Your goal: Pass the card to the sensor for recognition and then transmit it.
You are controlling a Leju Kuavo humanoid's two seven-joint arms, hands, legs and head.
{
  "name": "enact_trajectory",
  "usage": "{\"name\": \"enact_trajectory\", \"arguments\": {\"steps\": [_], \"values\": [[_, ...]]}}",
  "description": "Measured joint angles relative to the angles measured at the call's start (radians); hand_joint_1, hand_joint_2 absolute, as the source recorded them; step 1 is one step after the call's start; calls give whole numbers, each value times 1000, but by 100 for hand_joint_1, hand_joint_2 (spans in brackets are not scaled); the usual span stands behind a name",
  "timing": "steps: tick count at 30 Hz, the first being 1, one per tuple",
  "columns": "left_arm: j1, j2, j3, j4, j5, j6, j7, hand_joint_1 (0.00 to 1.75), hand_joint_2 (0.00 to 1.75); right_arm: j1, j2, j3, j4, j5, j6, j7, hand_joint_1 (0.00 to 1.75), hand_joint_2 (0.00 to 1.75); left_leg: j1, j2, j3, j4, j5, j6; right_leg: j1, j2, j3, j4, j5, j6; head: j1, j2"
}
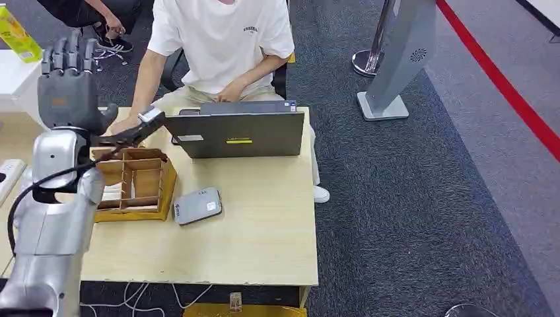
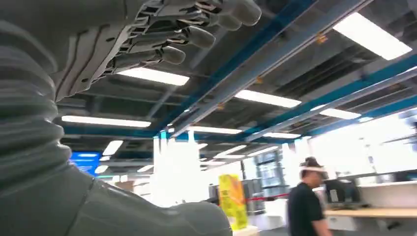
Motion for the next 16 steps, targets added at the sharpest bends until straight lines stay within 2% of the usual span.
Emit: {"name": "enact_trajectory", "arguments": {"steps": [2, 4, 5, 6, 7, 9, 11, 13, 14, 15, 16], "values": [[160, 7, 18, -148, 62, 32, -48, 0, 175, 12, 0, -18, 0, -23, -10, -11, 0, 0, 0, 6, 1, -1, -3, -1, -1, 6, -1, 0, -1, 0, 0, 0], [324, 27, 78, -289, 184, 83, -99, 0, 175, 23, 0, -35, 0, -37, -17, -12, 0, 0, 0, 11, 1, -1, -5, -1, -1, 11, -3, 0, -2, 0, 1, 0], [406, 39, 127, -351, 278, 103, -147, 0, 175, 28, 0, -41, 0, -37, -19, -13, 0, 0, 0, 12, 2, -2, -6, -3, -1, 13, -3, 0, -2, -1, -1, 0], [485, 49, 187, -403, 408, 106, -222, 0, 175, 33, 0, -47, 0, -35, -20, -15, 0, 0, 0, 13, 2, -2, -7, -2, -1, 13, -3, 0, -5, -2, -1, 0], [554, 55, 269, -449, 557, 80, -326, 0, 175, 37, -1, -53, -1, -33, -21, -16, 0, 0, 0, 13, 3, -2, -7, -2, -1, 13, -3, 0, -6, -2, -1, 0], [640, 51, 434, -514, 707, 10, -481, 0, 175, 41, -2, -59, -1, -31, -21, -16, 0, 0, 2, 8, 2, -2, -7, -3, 0, 8, -4, 0, -8, -3, -1, 0], [674, 45, 537, -552, 693, -27, -524, 0, 175, 40, -2, -62, -2, -31, -21, -16, 0, 0, 2, 1, 2, -2, -7, -3, 1, 1, -4, -1, -9, -3, -1, 0], [700, 36, 601, -584, 681, -55, -530, 0, 175, 37, -3, -62, -2, -30, -21, -18, 0, 0, 2, -1, 1, -3, -6, -4, 1, -2, -1, 0, -9, -4, -1, 0], [712, 33, 628, -598, 718, -75, -523, 0, 175, 35, -3, -62, -2, -30, -21, -19, 0, 0, 2, -1, 0, -3, -6, -4, 1, -2, 0, 1, -8, -4, -1, 0], [725, 33, 663, -603, 788, -124, -524, 0, 175, 35, -3, -62, -2, -29, -21, -26, 0, 0, 2, -1, 0, -4, -6, -4, 1, -2, 1, 1, -8, -4, -1, 0], [731, 34, 717, -601, 895, -200, -541, 0, 175, 36, -3, -62, -2, -28, -19, -30, 0, 0, 2, 0, 1, -3, -5, -4, 1, -1, 1, 1, -8, -4, -2, 0]]}}
